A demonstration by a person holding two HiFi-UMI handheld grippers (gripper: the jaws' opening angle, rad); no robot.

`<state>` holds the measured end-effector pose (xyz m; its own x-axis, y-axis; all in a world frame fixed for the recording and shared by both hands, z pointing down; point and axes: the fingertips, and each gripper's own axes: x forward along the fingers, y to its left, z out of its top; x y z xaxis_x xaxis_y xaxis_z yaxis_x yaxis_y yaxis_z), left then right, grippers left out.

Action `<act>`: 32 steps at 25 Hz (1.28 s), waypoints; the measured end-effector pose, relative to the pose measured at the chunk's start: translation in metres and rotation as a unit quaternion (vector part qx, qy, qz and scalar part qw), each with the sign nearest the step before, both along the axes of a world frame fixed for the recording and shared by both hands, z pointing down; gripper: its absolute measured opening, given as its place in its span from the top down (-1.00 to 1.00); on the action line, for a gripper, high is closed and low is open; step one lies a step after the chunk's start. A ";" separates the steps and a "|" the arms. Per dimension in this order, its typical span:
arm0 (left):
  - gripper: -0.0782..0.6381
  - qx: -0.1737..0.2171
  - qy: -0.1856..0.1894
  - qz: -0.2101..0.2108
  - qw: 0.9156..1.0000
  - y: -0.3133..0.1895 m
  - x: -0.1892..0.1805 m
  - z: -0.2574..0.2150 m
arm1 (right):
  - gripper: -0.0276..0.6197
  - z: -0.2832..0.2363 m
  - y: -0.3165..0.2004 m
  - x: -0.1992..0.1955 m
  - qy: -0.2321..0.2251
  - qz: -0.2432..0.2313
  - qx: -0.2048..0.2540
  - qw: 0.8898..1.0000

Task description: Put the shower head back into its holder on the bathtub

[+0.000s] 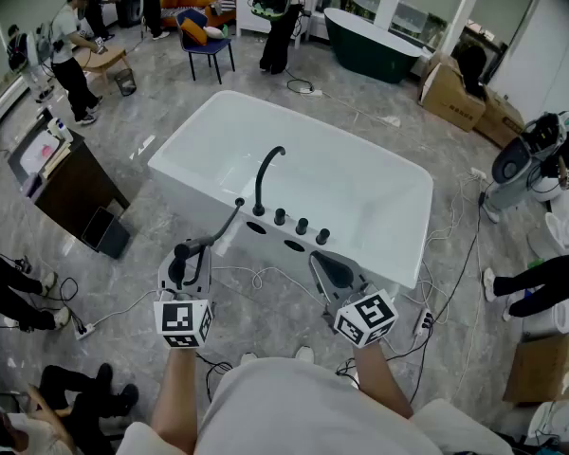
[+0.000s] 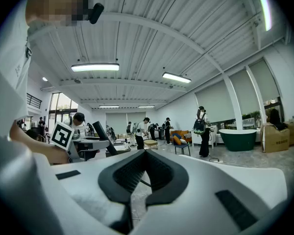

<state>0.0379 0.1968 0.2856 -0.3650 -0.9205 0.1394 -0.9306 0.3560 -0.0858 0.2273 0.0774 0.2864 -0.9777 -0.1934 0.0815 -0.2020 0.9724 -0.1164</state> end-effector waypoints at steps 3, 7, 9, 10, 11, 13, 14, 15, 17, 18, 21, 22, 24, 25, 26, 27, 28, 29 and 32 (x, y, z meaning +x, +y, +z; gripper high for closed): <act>0.40 0.001 -0.001 -0.002 1.000 -0.004 -0.001 0.001 | 0.87 0.002 -0.002 -0.001 -0.001 -0.002 0.002 1.000; 0.40 0.003 -0.002 -0.001 1.000 -0.006 0.002 -0.001 | 0.87 0.001 -0.004 0.001 -0.002 -0.003 0.002 1.000; 0.40 0.004 -0.003 0.000 1.000 -0.007 0.000 -0.004 | 0.87 -0.001 -0.003 -0.001 0.000 -0.004 0.004 1.000; 0.40 0.005 -0.003 0.001 1.000 -0.007 -0.002 -0.005 | 0.87 -0.002 -0.002 -0.003 0.000 -0.005 0.005 1.000; 0.40 0.006 -0.003 0.001 1.000 -0.007 -0.003 -0.006 | 0.87 -0.003 -0.002 -0.004 0.000 -0.006 0.007 1.000; 0.40 0.006 -0.004 0.005 1.000 -0.009 -0.002 -0.006 | 0.87 -0.003 -0.001 -0.005 -0.001 -0.008 0.008 1.000; 0.40 0.006 -0.004 0.009 1.000 -0.010 -0.002 -0.005 | 0.87 -0.003 0.000 -0.005 -0.003 -0.009 0.006 1.000; 0.40 0.006 -0.004 0.012 1.000 -0.010 -0.001 -0.005 | 0.87 -0.002 0.001 -0.006 -0.005 -0.009 0.001 1.000; 0.40 0.007 -0.001 0.018 1.000 -0.009 -0.004 -0.003 | 0.86 -0.002 0.006 -0.010 -0.010 -0.011 -0.009 1.000; 0.40 0.008 0.000 0.020 1.000 -0.007 -0.006 -0.003 | 0.86 -0.002 0.010 -0.013 -0.013 -0.014 -0.010 1.000; 0.40 0.009 0.005 0.028 1.000 0.000 -0.013 -0.001 | 0.86 -0.003 0.023 -0.025 -0.012 -0.013 -0.008 1.000; 0.40 0.008 0.007 0.032 0.999 0.002 -0.015 0.000 | 0.86 -0.004 0.027 -0.028 -0.011 -0.012 -0.008 1.000; 0.40 0.007 0.009 0.040 0.999 0.007 -0.019 0.000 | 0.86 -0.006 0.036 -0.035 -0.011 -0.008 -0.011 1.000; 0.40 0.008 0.009 0.043 0.999 0.010 -0.022 0.000 | 0.86 -0.007 0.041 -0.039 -0.012 -0.007 -0.012 1.000; 0.40 0.009 0.011 0.045 0.999 0.013 -0.025 0.001 | 0.86 -0.007 0.046 -0.042 -0.013 -0.006 -0.013 1.000; 0.40 0.010 0.013 0.046 0.999 0.016 -0.027 0.002 | 0.86 -0.007 0.052 -0.045 -0.013 -0.006 -0.013 1.000; 0.40 0.010 0.014 0.049 0.999 0.020 -0.029 0.003 | 0.86 -0.007 0.057 -0.047 -0.012 -0.006 -0.012 1.000; 0.40 0.009 0.015 0.053 0.998 0.023 -0.031 0.005 | 0.86 -0.006 0.062 -0.050 -0.011 -0.006 -0.011 1.000; 0.40 0.006 0.013 0.063 0.998 0.033 -0.037 0.008 | 0.86 -0.006 0.077 -0.058 -0.006 -0.002 -0.010 1.000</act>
